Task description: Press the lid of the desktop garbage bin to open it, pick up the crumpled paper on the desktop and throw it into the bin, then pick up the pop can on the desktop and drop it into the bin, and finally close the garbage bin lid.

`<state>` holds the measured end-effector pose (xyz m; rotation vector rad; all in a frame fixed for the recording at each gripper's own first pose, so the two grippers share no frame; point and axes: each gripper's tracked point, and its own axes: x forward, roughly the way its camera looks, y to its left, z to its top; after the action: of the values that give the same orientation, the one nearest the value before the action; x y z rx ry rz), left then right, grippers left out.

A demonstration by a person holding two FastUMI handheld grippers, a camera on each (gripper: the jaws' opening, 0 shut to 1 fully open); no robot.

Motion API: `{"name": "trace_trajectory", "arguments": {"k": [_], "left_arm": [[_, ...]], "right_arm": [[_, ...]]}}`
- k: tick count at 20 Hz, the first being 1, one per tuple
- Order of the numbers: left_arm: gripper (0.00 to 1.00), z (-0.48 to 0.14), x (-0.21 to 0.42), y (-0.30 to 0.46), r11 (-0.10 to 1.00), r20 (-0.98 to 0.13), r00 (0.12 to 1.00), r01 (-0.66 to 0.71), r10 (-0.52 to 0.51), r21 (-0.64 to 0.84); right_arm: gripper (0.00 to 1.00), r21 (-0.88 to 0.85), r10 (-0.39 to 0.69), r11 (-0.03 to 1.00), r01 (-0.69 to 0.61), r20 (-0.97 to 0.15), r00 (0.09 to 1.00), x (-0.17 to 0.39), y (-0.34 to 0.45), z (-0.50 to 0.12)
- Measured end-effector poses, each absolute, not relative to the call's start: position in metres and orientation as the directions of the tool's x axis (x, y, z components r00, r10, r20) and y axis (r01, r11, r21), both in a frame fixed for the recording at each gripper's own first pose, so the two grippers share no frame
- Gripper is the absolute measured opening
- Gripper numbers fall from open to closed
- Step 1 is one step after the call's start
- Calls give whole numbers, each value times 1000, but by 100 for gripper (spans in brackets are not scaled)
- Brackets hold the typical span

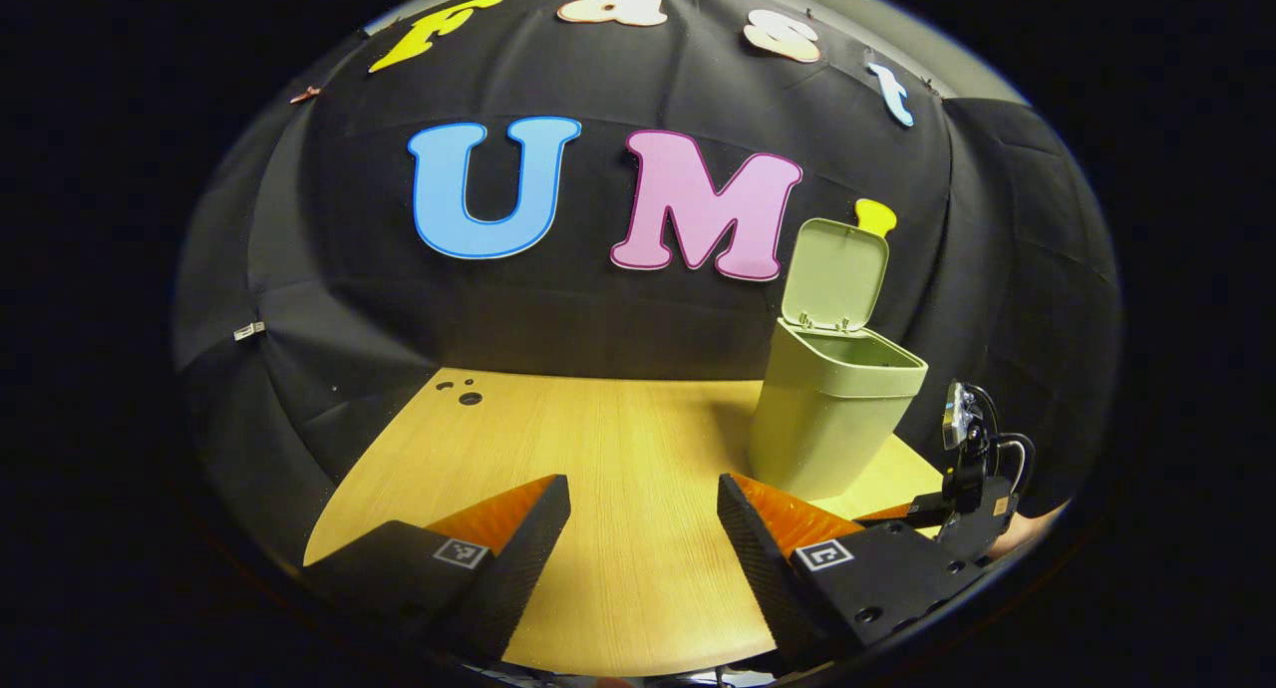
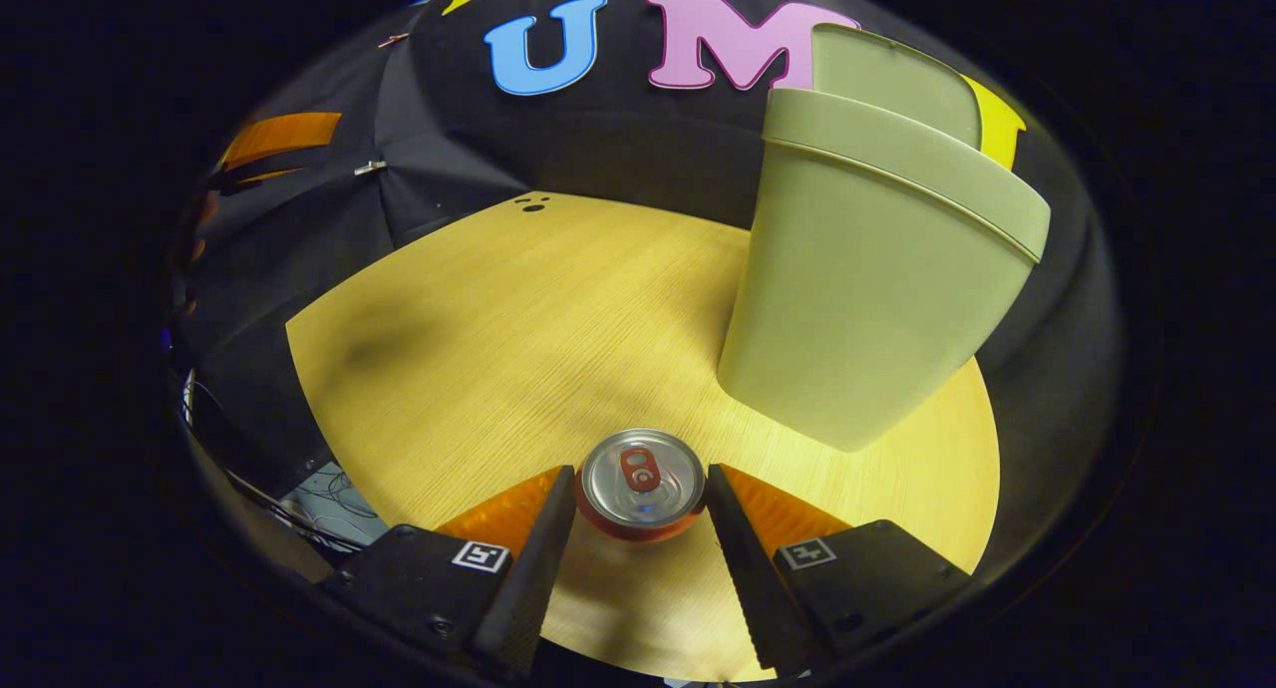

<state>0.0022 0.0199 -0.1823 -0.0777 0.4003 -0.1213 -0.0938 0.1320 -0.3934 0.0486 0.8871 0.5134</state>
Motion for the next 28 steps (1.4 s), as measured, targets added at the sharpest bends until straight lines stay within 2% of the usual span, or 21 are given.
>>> {"name": "trace_trajectory", "arguments": {"k": [7, 8, 9, 12, 23, 28], "left_arm": [[96, -184, 1, 17, 989, -383, 914, 103, -136, -105], [95, -184, 2, 16, 989, -380, 914, 105, -139, -107], [96, -182, 1, 14, 988, -378, 915, 108, -142, -110], [96, -180, 3, 10, 987, -370, 917, 116, -150, -112], [96, -182, 11, -4, 979, -367, 911, 148, -191, -142], [96, -178, 16, -6, 978, -360, 912, 155, -197, -142]], "right_arm": [[82, 248, 452, 883, -398, -676, 582, -78, 120, -347], [78, 249, 452, 884, -394, -666, 593, -75, 117, -338], [82, 252, 453, 886, -390, -656, 604, -72, 115, -330], [82, 249, 446, 892, -378, -625, 641, -63, 103, -303], [82, 291, 388, 915, -281, -436, 812, 9, 53, -187], [82, 266, 349, 928, -262, -373, 860, 42, 32, -159]]}}
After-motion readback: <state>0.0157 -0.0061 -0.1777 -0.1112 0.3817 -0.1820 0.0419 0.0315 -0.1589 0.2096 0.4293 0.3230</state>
